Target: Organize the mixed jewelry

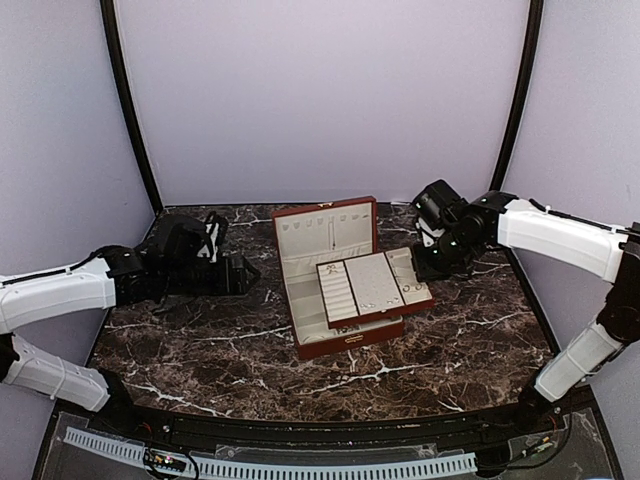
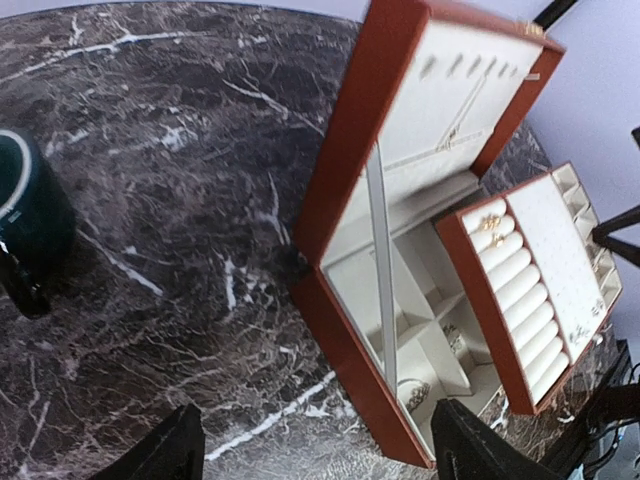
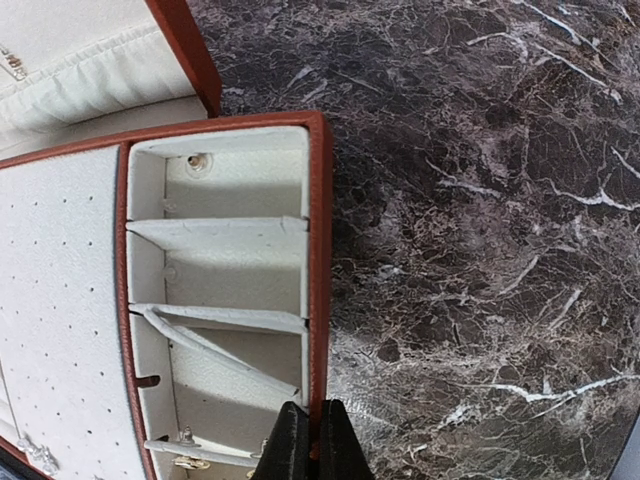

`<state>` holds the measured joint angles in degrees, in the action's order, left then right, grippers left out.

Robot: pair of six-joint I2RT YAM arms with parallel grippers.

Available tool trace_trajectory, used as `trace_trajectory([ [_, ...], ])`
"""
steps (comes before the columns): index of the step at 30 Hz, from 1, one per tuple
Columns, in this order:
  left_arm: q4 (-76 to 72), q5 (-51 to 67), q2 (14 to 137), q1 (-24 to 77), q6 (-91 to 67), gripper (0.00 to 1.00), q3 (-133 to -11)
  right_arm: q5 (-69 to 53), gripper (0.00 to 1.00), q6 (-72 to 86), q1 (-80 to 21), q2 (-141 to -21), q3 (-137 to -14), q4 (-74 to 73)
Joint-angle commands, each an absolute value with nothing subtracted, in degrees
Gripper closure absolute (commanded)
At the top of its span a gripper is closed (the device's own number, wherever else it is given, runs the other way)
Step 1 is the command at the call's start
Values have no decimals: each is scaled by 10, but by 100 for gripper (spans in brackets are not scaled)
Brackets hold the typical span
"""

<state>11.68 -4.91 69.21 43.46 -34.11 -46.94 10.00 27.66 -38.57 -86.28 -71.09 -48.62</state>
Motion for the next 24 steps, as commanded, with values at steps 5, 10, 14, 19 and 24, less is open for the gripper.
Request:
trace_trajectory([
  [5, 99, 87, 609, 288, -267, 18, -448, 86, 100, 271, -402, -875, -712, -430],
  [10, 99, 154, 611, 224, -237, 18, -460, 100, 100, 269, -416, -896, -716, -433],
  [14, 87, 189, 613, 184, -207, 18, -468, 111, 100, 272, -423, -908, -715, -432],
  [19, 81, 185, 623, 163, -149, 18, -482, 127, 100, 283, -427, -942, -734, -443],
  [24, 72, 169, 631, 161, -106, 18, -483, 140, 100, 302, -427, -976, -770, -462],
])
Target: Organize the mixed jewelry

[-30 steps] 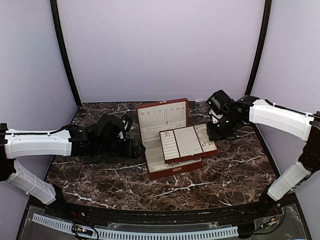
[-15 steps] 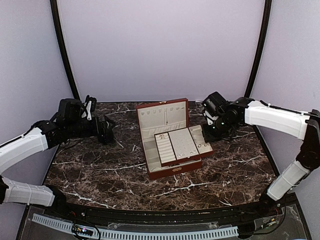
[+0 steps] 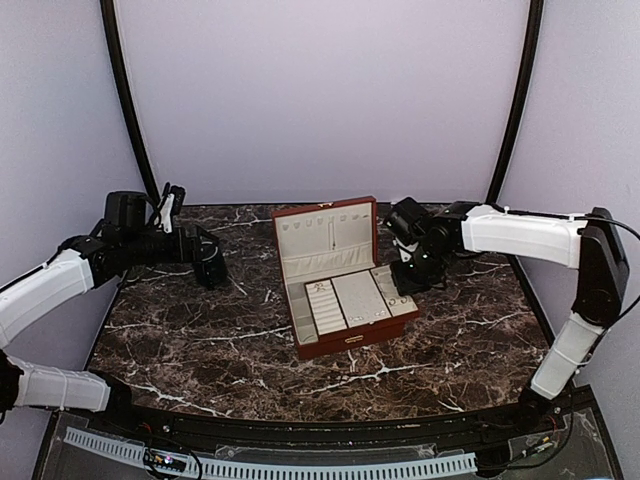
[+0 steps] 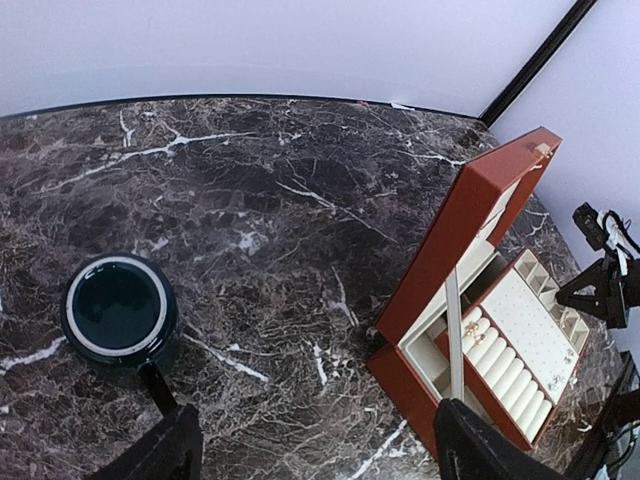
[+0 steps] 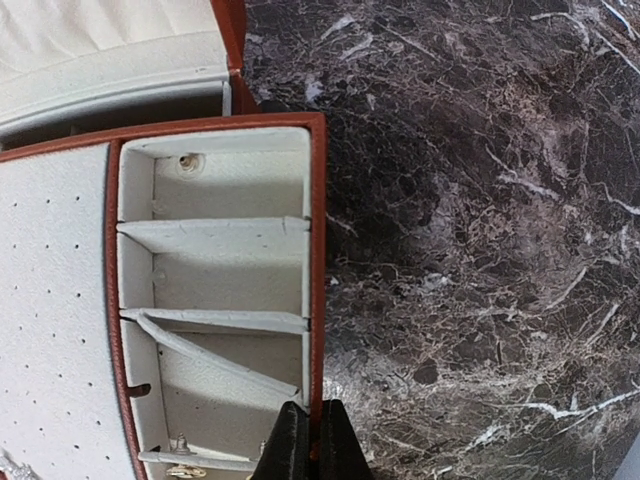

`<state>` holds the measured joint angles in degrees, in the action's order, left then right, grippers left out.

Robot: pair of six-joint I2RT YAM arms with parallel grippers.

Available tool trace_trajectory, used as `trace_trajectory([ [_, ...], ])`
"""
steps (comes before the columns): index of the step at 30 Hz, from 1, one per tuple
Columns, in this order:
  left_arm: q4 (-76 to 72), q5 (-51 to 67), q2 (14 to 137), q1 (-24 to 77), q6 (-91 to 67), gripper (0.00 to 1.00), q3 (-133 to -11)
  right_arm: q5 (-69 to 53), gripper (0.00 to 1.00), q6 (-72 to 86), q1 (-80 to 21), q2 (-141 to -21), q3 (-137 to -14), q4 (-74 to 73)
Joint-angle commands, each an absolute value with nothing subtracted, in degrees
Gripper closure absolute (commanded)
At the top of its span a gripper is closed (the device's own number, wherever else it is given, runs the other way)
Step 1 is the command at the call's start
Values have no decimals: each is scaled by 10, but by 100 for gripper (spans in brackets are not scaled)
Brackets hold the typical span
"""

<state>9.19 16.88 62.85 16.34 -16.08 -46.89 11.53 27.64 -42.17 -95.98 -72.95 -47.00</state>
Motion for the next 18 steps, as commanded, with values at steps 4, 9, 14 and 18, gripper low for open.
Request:
trace_trajectory([
  [4, 52, 158, 631, 161, -90, 18, -469, 152, 100, 314, -427, -1000, -797, -479],
  [9, 24, 144, 623, 160, -79, 18, -444, 164, 100, 324, -427, -1014, -817, -487],
  [14, 21, 136, 619, 160, -73, 18, -435, 158, 100, 328, -432, -1031, -831, -492],
  [18, 21, 132, 618, 160, -71, 18, -437, 147, 100, 336, -441, -1036, -834, -482],
])
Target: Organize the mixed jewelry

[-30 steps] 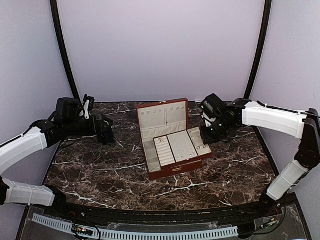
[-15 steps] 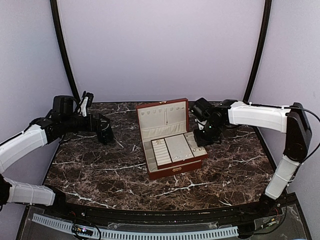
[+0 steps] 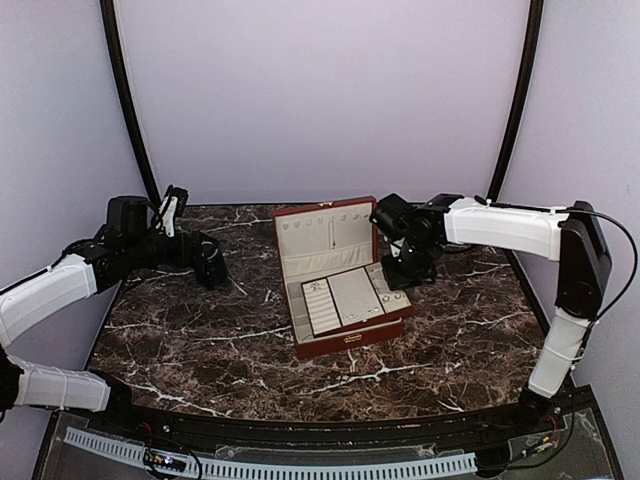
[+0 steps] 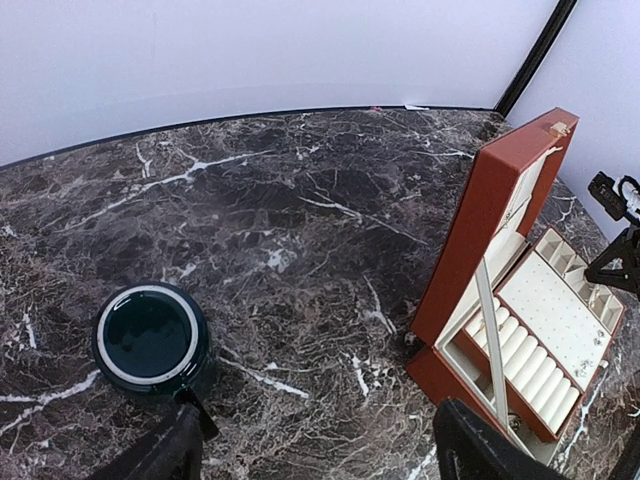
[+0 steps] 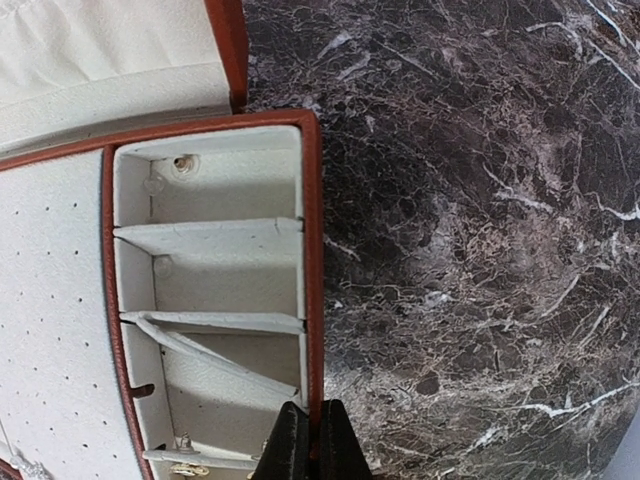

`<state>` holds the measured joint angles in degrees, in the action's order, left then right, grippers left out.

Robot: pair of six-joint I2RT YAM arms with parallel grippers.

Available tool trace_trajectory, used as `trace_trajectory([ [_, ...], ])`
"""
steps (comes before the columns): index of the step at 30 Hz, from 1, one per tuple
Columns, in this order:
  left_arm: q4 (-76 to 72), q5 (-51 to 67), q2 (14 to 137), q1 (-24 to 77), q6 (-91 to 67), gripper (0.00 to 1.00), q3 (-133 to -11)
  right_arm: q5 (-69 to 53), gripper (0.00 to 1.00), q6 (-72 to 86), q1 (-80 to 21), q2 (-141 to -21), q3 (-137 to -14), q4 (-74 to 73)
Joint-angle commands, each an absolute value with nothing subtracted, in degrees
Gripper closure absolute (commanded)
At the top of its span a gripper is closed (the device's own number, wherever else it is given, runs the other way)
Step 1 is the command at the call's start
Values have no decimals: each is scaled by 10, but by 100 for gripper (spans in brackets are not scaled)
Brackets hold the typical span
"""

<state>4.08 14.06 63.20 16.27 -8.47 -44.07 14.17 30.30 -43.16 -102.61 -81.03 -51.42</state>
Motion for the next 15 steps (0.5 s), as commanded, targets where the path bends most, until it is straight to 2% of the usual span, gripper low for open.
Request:
trace_trajectory([
  [1, 20, 134, 618, 160, -71, 18, -437, 142, 100, 338, -444, -1038, -835, -479],
  [15, 18, 145, 615, 160, -75, 18, -433, 122, 100, 377, -490, -1089, -874, -452],
])
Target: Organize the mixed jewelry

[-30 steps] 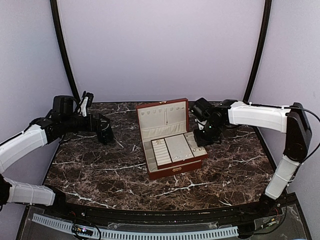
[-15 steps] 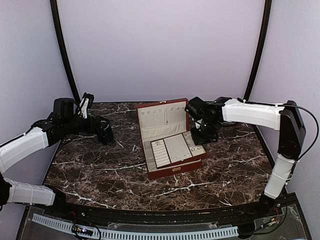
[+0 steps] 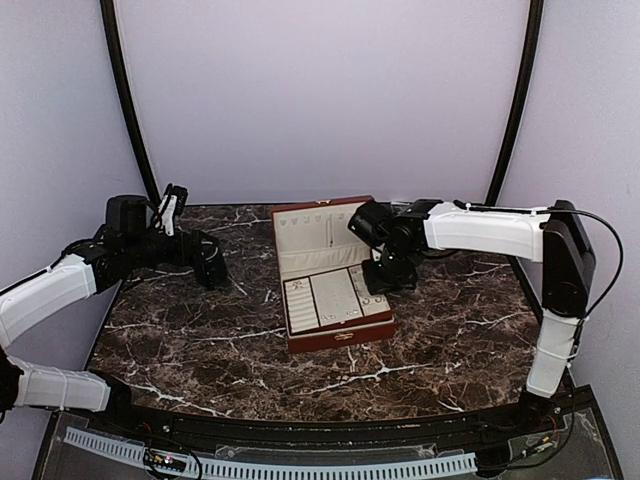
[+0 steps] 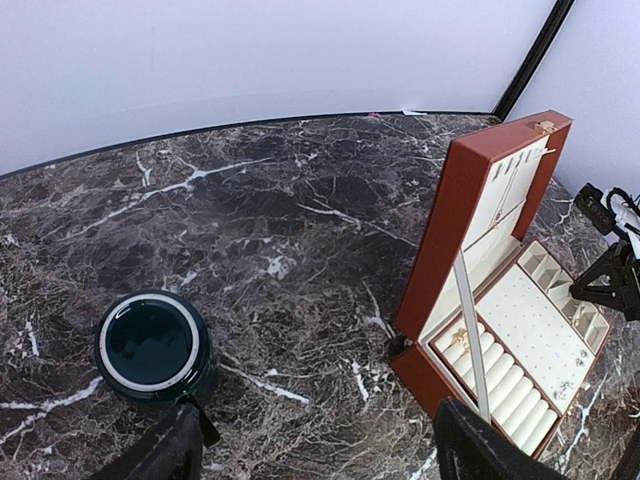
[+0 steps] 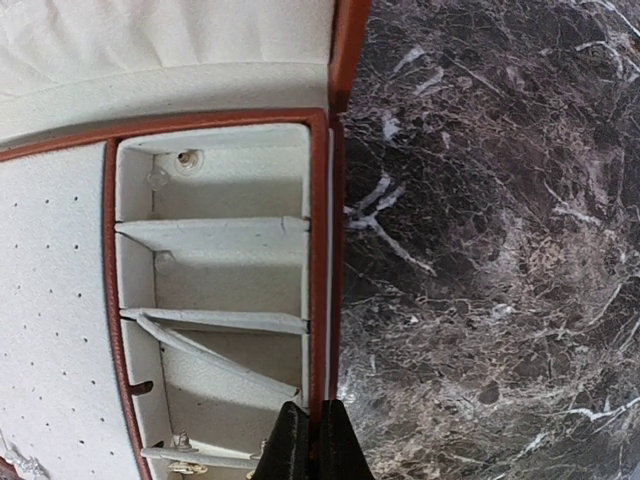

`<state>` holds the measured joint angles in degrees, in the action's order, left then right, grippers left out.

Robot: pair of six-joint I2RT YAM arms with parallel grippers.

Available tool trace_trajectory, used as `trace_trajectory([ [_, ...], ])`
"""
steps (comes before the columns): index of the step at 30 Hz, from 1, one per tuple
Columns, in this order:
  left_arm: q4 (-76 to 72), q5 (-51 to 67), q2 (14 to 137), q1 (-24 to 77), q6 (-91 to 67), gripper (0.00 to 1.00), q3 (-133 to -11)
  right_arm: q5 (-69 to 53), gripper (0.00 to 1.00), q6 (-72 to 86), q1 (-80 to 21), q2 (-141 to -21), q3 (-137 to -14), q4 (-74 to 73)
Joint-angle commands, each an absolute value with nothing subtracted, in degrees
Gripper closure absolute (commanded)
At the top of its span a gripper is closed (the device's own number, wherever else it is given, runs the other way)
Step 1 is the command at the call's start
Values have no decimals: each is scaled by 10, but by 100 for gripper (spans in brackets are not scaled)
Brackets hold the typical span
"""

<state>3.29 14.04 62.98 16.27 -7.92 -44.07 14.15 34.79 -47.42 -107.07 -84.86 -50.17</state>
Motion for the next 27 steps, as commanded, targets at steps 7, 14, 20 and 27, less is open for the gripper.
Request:
trace_trajectory([
  [7, 16, 152, 619, 160, -76, 18, -433, 94, 100, 393, -505, -1107, -884, -435],
  [14, 13, 152, 621, 160, -78, 17, -432, 122, 100, 403, -508, -1102, -883, -440],
  [20, 11, 153, 623, 161, -78, 16, -432, 145, 85, 405, -507, -1089, -881, -443],
  [27, 10, 145, 625, 161, -84, 15, -431, 185, 63, 393, -500, -1052, -868, -455],
])
